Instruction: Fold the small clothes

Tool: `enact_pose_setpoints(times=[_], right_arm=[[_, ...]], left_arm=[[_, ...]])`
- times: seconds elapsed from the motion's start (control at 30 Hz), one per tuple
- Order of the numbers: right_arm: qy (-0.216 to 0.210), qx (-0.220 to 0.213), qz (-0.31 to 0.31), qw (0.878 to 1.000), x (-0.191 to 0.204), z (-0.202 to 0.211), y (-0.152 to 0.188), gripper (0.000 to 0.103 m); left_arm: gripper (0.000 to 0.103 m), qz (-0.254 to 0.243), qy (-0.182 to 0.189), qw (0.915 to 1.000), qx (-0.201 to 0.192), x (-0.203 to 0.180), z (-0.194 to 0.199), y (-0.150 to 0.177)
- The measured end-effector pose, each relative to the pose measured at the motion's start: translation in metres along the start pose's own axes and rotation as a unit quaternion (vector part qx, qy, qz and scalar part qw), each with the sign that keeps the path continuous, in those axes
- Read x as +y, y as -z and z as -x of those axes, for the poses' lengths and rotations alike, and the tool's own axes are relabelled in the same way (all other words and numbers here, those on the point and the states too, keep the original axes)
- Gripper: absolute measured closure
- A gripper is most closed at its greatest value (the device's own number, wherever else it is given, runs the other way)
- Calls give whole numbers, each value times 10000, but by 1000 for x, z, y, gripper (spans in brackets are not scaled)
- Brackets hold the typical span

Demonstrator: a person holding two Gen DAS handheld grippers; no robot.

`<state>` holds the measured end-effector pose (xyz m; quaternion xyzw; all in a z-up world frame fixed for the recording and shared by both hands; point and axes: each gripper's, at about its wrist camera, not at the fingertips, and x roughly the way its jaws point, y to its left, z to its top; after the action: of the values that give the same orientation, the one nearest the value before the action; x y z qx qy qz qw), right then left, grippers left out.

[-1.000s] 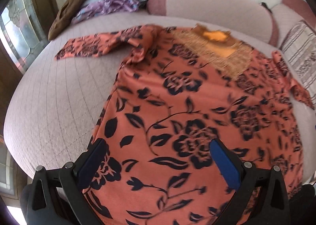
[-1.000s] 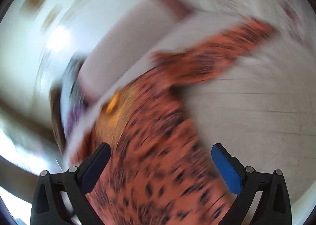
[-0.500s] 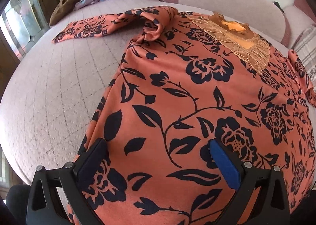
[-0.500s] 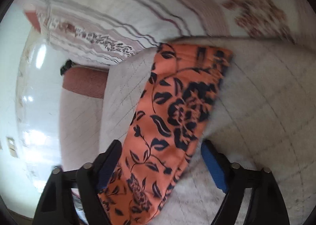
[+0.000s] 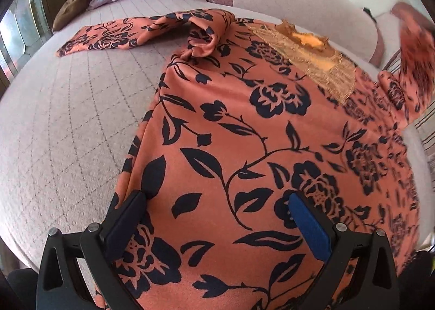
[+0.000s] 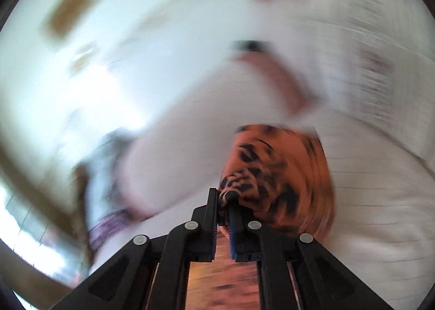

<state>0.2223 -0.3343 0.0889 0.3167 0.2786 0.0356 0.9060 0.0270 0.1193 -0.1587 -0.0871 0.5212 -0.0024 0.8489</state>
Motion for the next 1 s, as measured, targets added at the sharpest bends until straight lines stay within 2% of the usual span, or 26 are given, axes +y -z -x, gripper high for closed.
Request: enact_pose_setpoints(times=[0.07,0.13,0.17,0.2,0.23,0.27,0.33,0.37,0.4,0.47,0.57,0.67,0.7,0.77,0.83,0.93,1.0], right_arm=[[-563,171,332,9977,65,-9,32,95],[-862,428,540,9939,112,-30,79,92],[-905,653,538,9923,120,-49,96,85],[-930,1010,559,9889,125,-71,117,75],[-893,1470,604,9832,126,-99,138,36],[-682,1879,707,9773,122,-127,168,17],[-190,2353,858,9679,110,-160,207,18],[-110,2642,770,9613,101,-168,220,18],[-198,2693,583,9611,90,-165,224,18],[-385,2403,517,9686,82,-143,214,18],[-437,2045,631,9758,41,-92,220,18],[-455,1908,529,9792,6,-59,213,18],[-442,1905,472,9796,-4,-51,211,18],[-467,1898,253,9804,-29,-40,217,18],[-516,1906,-141,9802,-50,-36,217,18],[-645,1807,-1110,9751,-98,-27,204,18],[-648,1664,-1513,9722,-121,-26,189,18]], left_arm=[[0,185,241,9995,-21,8,6,0],[0,426,461,9980,-86,20,14,0],[0,518,515,9973,-116,25,17,1],[0,618,593,9962,-141,30,21,0],[0,674,650,9955,-161,33,23,-1],[0,724,661,9950,-211,36,27,-3],[0,710,602,9951,-322,39,36,-9],[0,675,685,9945,-419,40,41,-12],[0,654,785,9934,-519,40,46,-16],[0,629,1023,9903,-700,34,52,-30],[0,495,1393,9863,-726,14,49,-60],[0,464,1761,9806,-722,-8,38,-95],[0,570,1801,9802,-594,-15,25,-111],[0,684,1664,9826,-456,-25,4,-130],[3,538,1407,9879,-376,-38,-15,-146],[3,65,1168,9916,-551,-58,-23,-157],[3,-296,810,9949,-533,-71,-38,-162]])
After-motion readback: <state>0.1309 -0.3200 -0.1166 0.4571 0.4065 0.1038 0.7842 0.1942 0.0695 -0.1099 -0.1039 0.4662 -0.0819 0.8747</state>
